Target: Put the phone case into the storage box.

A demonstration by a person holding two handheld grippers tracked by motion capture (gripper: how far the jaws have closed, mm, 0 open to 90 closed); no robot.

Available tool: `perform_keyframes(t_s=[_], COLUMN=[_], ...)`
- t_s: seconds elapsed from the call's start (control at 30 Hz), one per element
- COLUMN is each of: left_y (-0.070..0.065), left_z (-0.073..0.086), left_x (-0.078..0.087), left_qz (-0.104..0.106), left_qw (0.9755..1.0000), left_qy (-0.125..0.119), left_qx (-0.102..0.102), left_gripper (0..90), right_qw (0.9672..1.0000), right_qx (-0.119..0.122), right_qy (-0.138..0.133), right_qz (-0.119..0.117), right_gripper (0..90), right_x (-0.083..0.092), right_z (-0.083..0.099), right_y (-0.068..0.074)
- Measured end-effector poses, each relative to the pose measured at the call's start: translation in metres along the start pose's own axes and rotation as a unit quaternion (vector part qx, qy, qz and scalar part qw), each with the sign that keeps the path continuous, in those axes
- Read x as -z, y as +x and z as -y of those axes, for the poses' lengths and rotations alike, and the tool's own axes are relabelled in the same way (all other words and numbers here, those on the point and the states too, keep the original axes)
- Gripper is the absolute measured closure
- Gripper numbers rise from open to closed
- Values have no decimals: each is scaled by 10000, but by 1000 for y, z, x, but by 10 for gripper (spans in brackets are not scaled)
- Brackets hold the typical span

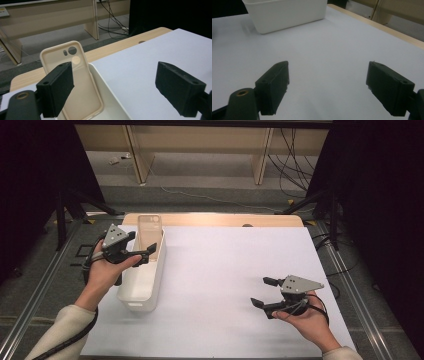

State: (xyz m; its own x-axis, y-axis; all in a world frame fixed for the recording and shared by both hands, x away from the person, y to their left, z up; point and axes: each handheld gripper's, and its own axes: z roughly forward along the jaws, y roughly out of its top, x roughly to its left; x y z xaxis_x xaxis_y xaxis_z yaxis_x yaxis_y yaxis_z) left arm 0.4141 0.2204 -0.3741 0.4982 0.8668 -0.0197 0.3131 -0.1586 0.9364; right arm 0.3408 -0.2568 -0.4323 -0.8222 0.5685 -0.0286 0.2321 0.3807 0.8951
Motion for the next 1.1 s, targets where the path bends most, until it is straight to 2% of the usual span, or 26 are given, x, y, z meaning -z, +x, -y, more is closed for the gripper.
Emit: perform_keyframes(t_s=[0.4, 1.1], left_y=[-15, -36], left_z=[6, 17], left_x=[4, 13], left_qz=[119, 459], left_qw=[9998, 9985], left_qy=[9, -75], left_qx=[-164, -278], left_gripper=[150, 150], right_qw=[10000, 10000], right_qx=[11, 20], right_qy=[-24, -23], right_qz=[-4, -5], right_gripper=[198, 198], right_x=[0, 0], right_z=[0, -1], right_y=[0, 0])
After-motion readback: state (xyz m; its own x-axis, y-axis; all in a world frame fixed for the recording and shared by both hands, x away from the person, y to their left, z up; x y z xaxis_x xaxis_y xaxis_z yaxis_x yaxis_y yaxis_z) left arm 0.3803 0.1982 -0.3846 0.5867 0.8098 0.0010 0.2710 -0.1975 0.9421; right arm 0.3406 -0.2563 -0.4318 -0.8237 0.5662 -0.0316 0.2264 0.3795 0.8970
